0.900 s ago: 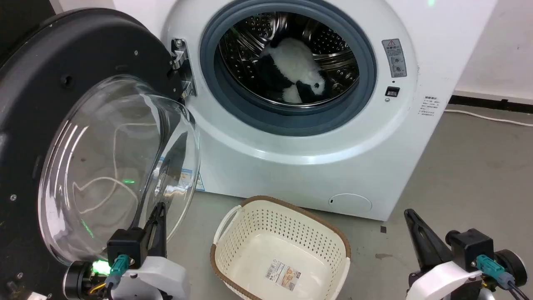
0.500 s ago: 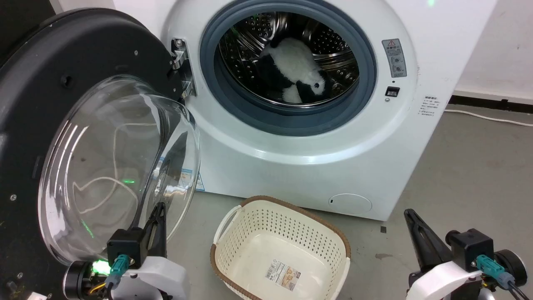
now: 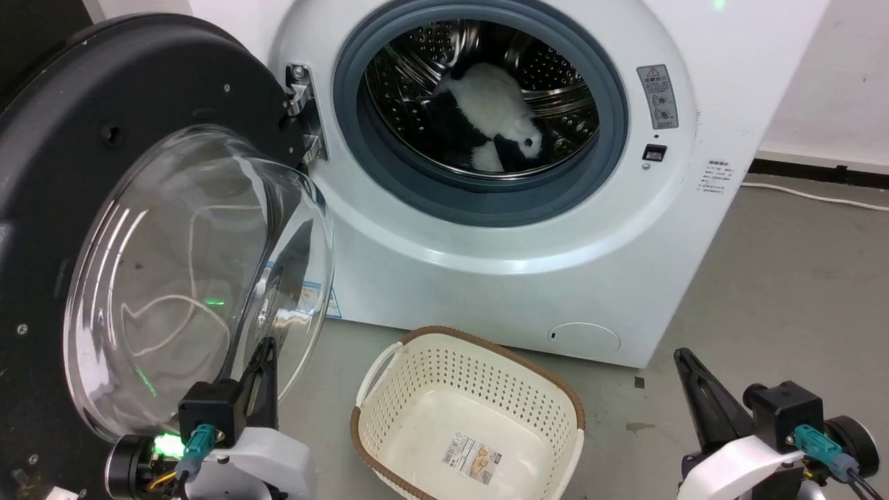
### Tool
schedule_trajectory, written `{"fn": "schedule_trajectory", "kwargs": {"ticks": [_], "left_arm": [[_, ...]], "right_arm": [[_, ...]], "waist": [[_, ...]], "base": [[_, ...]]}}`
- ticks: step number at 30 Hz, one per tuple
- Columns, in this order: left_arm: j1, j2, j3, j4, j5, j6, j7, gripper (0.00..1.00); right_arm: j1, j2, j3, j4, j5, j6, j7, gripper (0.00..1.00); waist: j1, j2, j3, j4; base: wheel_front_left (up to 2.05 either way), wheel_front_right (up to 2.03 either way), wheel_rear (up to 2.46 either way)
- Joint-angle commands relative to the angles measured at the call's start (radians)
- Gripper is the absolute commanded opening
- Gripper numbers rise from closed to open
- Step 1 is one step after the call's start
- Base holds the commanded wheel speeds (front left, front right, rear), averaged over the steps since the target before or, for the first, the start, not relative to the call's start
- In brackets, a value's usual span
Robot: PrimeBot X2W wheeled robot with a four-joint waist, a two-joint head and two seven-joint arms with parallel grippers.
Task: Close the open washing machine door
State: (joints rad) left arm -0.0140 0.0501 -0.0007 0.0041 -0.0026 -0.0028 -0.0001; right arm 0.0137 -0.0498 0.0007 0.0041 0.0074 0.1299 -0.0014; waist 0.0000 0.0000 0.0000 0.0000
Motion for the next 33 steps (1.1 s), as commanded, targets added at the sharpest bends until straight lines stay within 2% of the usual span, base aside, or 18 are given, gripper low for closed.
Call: {"fn": "schedule_trajectory", "kwargs": {"ticks": [1, 8, 9, 29, 30, 31, 33], "left_arm": [[0.014, 0.0, 0.001, -0.004, 0.003, 0.003, 0.0, 0.0], [0.014, 0.0, 0.001, -0.004, 0.003, 0.003, 0.0, 0.0], [0.0, 0.0, 0.0, 0.0, -0.001, 0.0, 0.0, 1.0], [0.006, 0.0, -0.022, 0.017, -0.055, -0.002, -0.038, 1.0], [0.007, 0.0, -0.023, 0.017, -0.058, -0.002, -0.04, 0.77], [0.007, 0.0, -0.024, 0.018, -0.061, -0.002, -0.042, 0.42], [0.008, 0.0, -0.026, 0.02, -0.066, -0.002, -0.047, 0.02]], "right_arm": [[-0.014, 0.0, -0.001, -0.004, -0.007, 0.001, 0.001, 0.0], [-0.014, 0.0, -0.001, -0.004, -0.007, 0.001, 0.001, 0.0], [0.0, 0.0, 0.0, 0.0, 0.001, 0.0, 0.0, 1.0], [0.01, 0.0, 0.009, 0.026, 0.058, 0.0, -0.038, 1.0], [0.011, 0.0, 0.01, 0.027, 0.061, 0.0, -0.041, 1.0], [0.011, 0.0, 0.01, 0.028, 0.065, 0.0, -0.043, 1.0], [0.012, 0.0, 0.011, 0.031, 0.071, 0.0, -0.047, 1.0]], "waist": [[0.0, 0.0, 0.0, 0.0], [0.0, 0.0, 0.0, 0.0], [0.0, 0.0, 0.0, 0.0], [0.0, 0.0, -0.001, 0.002], [0.0, 0.0, -0.001, 0.002], [0.0, 0.0, -0.001, 0.002], [0.0, 0.0, -0.001, 0.003]], "base": [[0.0, 0.0, 0.0], [0.0, 0.0, 0.0], [0.0, 0.0, 0.0], [0.0, 0.0, 0.0], [0.0, 0.0, 0.0], [0.0, 0.0, 0.0], [0.0, 0.0, 0.0]]}}
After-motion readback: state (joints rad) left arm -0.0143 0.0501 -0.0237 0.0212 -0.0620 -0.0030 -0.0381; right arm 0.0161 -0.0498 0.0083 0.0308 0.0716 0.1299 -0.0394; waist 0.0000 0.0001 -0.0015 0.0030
